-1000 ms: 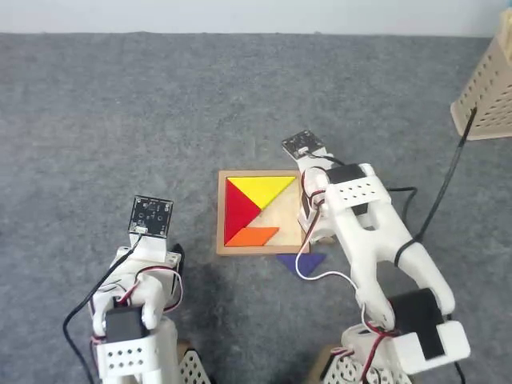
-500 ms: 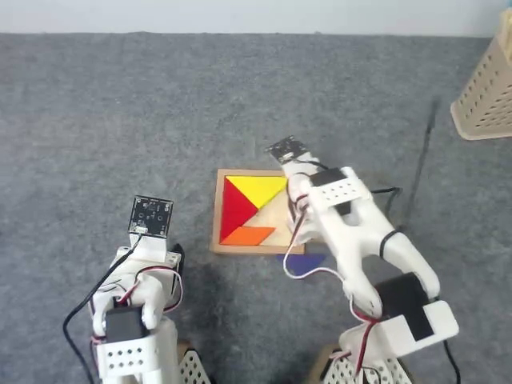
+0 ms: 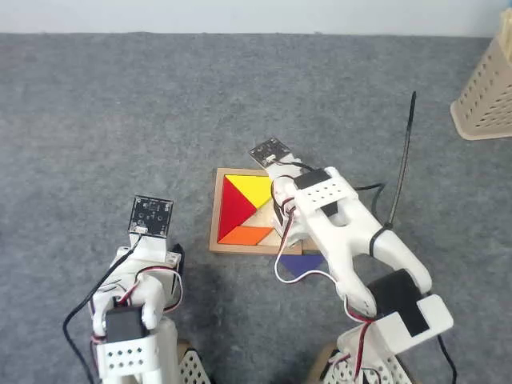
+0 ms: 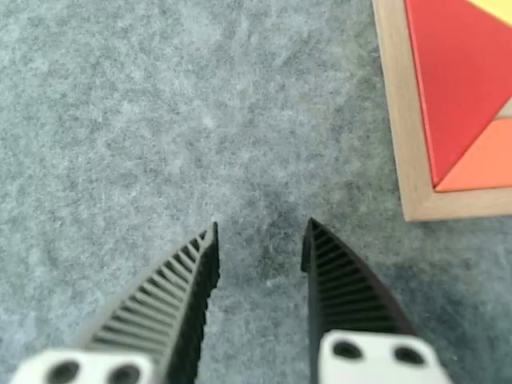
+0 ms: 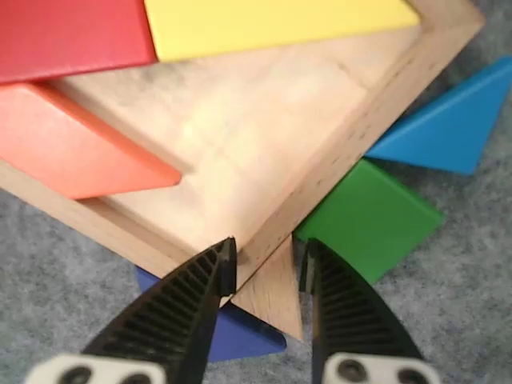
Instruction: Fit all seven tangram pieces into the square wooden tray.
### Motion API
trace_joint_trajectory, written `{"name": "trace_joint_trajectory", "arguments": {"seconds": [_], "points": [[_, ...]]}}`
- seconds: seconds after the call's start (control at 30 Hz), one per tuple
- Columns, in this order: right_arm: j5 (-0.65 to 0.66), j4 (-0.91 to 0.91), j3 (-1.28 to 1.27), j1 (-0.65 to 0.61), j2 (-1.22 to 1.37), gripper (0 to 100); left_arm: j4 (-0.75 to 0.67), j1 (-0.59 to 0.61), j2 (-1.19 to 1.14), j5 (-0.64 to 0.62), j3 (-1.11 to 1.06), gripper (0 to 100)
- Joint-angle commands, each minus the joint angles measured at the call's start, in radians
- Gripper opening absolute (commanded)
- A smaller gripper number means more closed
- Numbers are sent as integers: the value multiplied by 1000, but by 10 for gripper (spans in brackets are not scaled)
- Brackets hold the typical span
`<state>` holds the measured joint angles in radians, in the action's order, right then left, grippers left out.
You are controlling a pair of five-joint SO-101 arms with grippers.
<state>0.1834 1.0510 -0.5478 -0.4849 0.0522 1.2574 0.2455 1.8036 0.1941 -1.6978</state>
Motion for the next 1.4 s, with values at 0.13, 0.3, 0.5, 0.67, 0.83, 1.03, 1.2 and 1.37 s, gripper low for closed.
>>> {"name": "trace_joint_trajectory", "arguments": {"seconds": [0.13,0.3,0.5,0.67,0.83,1.03,1.2,1.37], "points": [[46,79,32,91,-2,141,5,-2,6,5,12,168],[117,127,25,107,-65,144,5,-2,6,5,12,168],[129,99,-54,102,-156,145,5,-2,6,5,12,168],[160,151,-61,113,-248,145,5,-2,6,5,12,168],[261,148,-138,101,-302,146,5,-2,6,5,12,168],[256,42,-176,96,-183,210,5,-2,6,5,12,168],[252,-22,-173,104,-73,213,5,-2,6,5,12,168],[247,-27,-166,114,-58,188,5,-2,6,5,12,168]]}}
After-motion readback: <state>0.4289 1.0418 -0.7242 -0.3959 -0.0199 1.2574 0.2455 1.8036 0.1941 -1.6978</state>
